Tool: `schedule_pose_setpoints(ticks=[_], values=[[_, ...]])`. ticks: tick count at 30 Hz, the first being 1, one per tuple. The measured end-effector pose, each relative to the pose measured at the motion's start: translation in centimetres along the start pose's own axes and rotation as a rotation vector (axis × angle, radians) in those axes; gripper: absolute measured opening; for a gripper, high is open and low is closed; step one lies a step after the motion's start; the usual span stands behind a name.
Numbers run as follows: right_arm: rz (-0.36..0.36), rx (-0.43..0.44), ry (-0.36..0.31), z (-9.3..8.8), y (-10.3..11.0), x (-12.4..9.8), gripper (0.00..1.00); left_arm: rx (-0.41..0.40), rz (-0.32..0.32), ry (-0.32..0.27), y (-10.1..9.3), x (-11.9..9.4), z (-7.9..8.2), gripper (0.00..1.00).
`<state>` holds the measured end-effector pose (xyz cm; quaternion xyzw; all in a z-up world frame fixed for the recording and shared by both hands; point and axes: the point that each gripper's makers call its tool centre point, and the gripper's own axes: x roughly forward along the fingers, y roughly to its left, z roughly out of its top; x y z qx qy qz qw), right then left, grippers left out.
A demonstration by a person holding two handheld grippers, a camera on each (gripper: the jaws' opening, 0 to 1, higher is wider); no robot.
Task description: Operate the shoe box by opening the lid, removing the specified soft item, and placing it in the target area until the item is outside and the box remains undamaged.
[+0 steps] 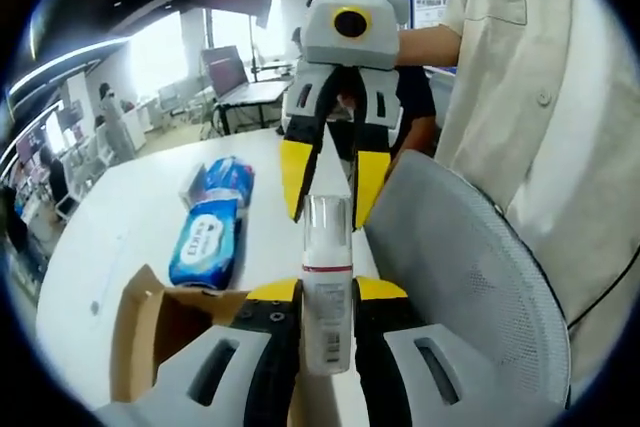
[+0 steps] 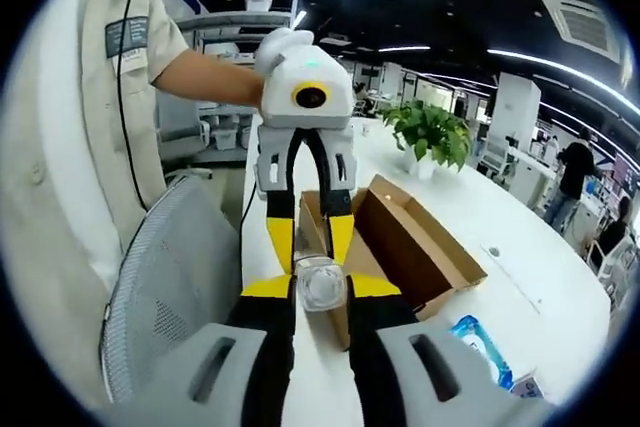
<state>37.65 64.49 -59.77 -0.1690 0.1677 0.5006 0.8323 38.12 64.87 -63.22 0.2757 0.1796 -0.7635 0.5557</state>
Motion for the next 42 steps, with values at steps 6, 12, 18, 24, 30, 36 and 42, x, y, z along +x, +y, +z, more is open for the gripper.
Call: schedule_pose_setpoints(ticks=[6, 12, 18, 24, 30, 36, 42], values=[[0.013, -0.037, 0.056, -0.4, 0.2, 0.3, 0.15, 0.016, 0.002, 0.021, 0.1, 0.6, -0.5, 0.18], [0.017, -0.039, 0.071, -0.7, 0.0, 0.1, 0.14, 0.016, 0.008, 0.017, 0.2, 0.9, -0.4, 0.18], [0.015, -0.037, 0.073, -0.6, -0.5, -0.1, 0.14, 0.005, 0.038, 0.002, 0.9, 0.8, -0.2, 0.20], [0.021, -0.048, 0.082, -0.5, -1.3, -0.3, 0.14, -0.018, 0.090, -0.025, 2.0, 0.1, 0.1, 0.25], [0.026, -0.059, 0.097, -0.8, -2.2, -0.6, 0.14, -0.057, 0.133, -0.049, 2.8, -0.9, -0.2, 0.28], [0.018, -0.076, 0.111, -0.8, -3.8, -1.5, 0.14, -0.143, 0.208, -0.081, 3.7, -2.3, -0.8, 0.35], [0.007, -0.091, 0.127, -1.0, -5.5, -2.5, 0.14, -0.220, 0.288, -0.123, 4.6, -3.9, -1.4, 0.40]])
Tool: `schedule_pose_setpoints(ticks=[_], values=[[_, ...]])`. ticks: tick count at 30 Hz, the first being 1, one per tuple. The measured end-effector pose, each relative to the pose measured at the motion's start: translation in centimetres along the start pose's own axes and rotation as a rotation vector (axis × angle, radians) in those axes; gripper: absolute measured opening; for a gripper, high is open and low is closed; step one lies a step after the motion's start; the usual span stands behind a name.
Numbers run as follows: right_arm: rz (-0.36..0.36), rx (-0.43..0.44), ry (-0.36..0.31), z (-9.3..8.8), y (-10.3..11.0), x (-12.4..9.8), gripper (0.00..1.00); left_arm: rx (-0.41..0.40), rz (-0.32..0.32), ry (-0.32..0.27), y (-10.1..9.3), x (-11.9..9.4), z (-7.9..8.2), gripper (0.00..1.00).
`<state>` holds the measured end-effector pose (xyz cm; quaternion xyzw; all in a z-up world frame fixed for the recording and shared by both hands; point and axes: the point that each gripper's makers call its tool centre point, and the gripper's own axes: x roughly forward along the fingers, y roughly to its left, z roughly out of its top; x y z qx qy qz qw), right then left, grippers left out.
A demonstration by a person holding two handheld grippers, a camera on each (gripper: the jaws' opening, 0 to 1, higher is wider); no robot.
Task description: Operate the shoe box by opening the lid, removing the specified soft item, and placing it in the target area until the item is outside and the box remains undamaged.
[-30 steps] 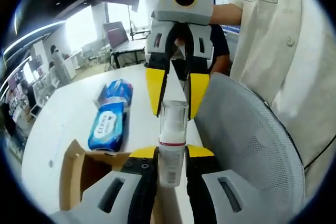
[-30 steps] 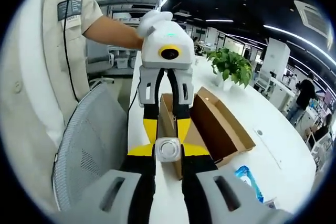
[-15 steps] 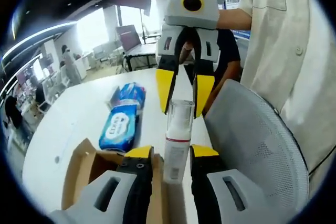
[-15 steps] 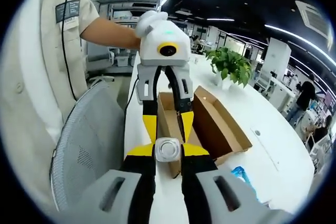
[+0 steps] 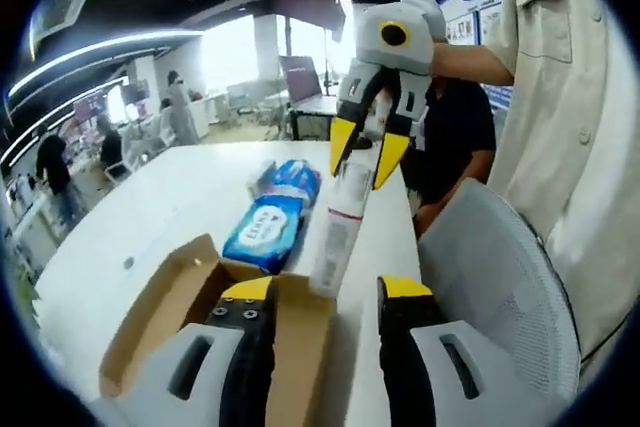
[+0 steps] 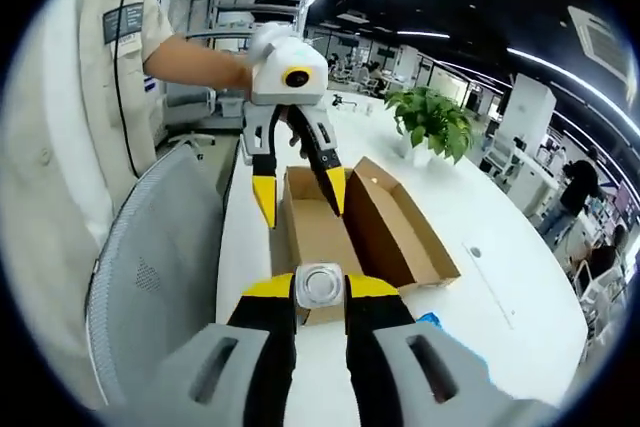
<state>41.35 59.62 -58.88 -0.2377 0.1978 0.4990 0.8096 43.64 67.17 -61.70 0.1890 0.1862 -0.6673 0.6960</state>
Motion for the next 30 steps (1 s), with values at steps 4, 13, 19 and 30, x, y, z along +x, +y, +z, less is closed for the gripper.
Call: schedule_pose_setpoints(ticks=[4, 13, 19, 30], values=[[-0.009, -0.015, 0.014, -0.2, -1.3, -0.7, 0.14, -0.042, 0.054, -0.003, 0.8, -1.0, -0.6, 0.46], [-0.022, -0.058, 0.049, -1.1, -4.1, -1.5, 0.14, -0.126, 0.168, -0.019, 2.3, -3.0, -1.8, 0.59], [-0.037, -0.093, 0.073, -1.6, -6.5, -1.9, 0.15, -0.172, 0.235, -0.030, 3.0, -4.7, -2.6, 0.66], [-0.047, -0.136, 0.124, -3.1, -10.9, -2.1, 0.15, -0.214, 0.343, -0.015, 3.7, -7.2, -4.3, 0.79]])
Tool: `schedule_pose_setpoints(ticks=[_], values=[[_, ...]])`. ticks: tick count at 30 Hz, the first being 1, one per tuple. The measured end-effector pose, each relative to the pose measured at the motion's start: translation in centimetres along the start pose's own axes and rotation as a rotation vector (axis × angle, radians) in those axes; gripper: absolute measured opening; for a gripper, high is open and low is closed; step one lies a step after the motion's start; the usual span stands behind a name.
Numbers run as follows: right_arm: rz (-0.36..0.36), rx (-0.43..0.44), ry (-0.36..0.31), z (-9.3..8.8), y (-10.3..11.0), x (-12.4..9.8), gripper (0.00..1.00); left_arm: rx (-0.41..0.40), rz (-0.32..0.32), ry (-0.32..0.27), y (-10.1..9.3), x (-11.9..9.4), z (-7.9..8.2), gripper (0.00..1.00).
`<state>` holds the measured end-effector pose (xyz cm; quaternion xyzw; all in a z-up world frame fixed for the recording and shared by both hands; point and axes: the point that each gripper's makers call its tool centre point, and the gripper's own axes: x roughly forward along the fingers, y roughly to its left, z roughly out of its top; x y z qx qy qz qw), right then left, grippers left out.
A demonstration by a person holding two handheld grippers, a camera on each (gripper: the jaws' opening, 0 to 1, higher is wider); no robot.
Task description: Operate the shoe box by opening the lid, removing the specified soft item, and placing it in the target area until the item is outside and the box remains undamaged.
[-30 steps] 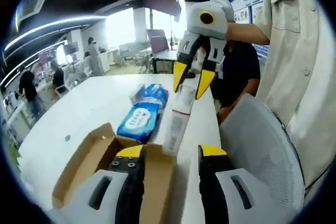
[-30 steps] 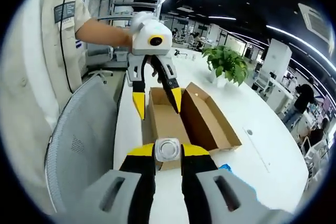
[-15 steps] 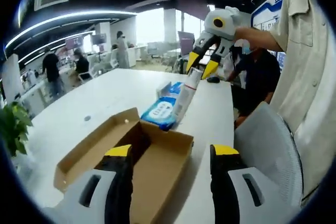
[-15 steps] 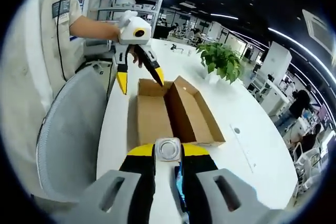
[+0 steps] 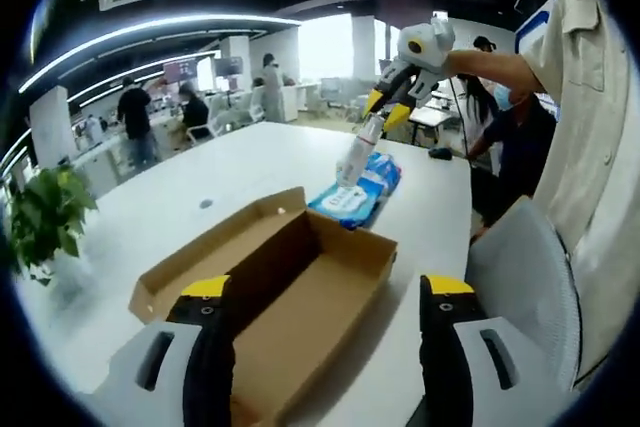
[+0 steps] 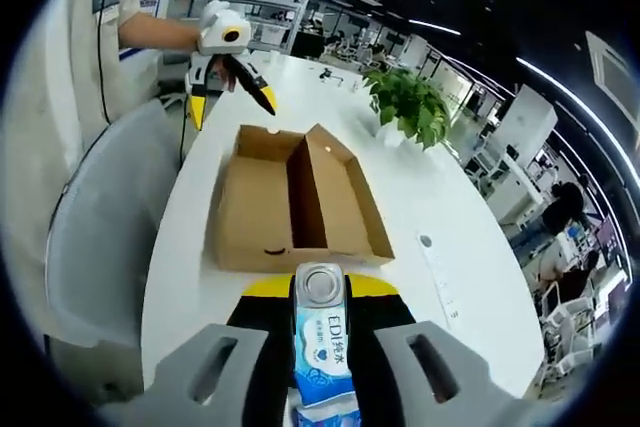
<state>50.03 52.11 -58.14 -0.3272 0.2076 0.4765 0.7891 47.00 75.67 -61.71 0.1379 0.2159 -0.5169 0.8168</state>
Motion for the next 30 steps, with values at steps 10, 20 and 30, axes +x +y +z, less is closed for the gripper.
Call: schedule_pose_setpoints(ticks=[10, 20, 30], values=[[0.024, -0.023, 0.038, -2.0, -2.8, 1.1, 0.15, -0.025, 0.087, 0.012, 1.1, -2.1, -1.4, 0.84], [0.036, -0.020, 0.088, -4.5, -5.8, 2.1, 0.15, -0.077, 0.147, 0.004, 2.1, -3.9, -2.1, 0.93], [0.067, -0.023, 0.147, -7.3, -7.3, 3.7, 0.15, -0.119, 0.188, 0.013, 2.6, -5.0, -3.1, 1.00]])
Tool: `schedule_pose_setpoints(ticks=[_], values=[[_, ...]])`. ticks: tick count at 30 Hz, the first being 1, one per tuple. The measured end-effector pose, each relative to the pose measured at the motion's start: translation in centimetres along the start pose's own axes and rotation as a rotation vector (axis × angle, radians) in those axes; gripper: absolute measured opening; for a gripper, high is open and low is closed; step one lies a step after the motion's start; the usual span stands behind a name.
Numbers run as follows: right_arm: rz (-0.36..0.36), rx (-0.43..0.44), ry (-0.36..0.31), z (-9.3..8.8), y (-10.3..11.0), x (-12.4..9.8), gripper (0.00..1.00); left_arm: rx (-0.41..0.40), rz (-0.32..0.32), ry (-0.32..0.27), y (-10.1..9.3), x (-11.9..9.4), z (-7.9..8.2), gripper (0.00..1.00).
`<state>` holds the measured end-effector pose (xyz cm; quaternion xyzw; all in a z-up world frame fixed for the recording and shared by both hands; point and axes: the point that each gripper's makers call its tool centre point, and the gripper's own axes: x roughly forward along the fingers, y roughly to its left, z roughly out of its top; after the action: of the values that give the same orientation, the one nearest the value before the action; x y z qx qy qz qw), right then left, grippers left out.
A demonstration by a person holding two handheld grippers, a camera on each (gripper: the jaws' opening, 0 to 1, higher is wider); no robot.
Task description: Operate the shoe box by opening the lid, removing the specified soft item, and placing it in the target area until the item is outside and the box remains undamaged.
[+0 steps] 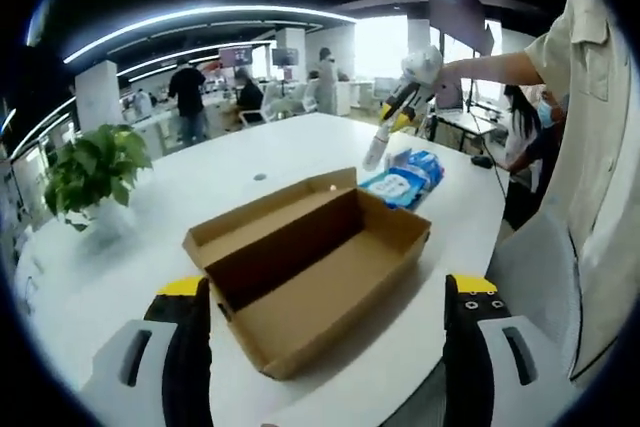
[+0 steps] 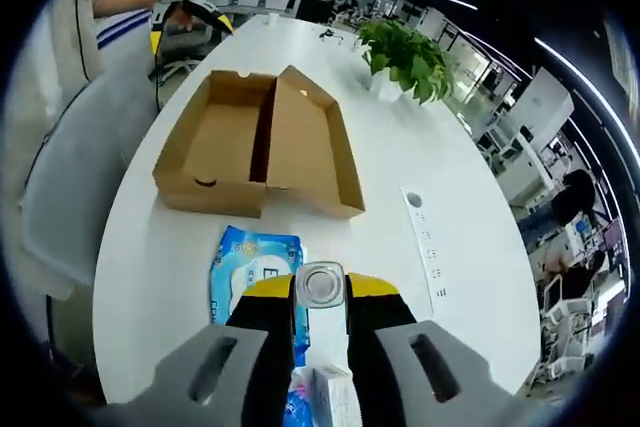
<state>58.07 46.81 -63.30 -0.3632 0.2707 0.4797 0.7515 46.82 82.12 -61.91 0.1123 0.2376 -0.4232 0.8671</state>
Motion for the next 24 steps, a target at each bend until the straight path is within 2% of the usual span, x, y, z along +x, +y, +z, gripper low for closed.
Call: schedule_pose_setpoints(ticks=[18, 24], values=[[0.083, -0.023, 0.101, -3.9, -0.7, 3.7, 0.16, -0.065, 0.049, 0.021, 0.5, -0.8, -1.2, 1.00], [0.099, -0.014, 0.108, -4.3, -0.8, 4.5, 0.16, -0.079, 0.056, 0.029, 0.7, -0.8, -1.5, 1.00]])
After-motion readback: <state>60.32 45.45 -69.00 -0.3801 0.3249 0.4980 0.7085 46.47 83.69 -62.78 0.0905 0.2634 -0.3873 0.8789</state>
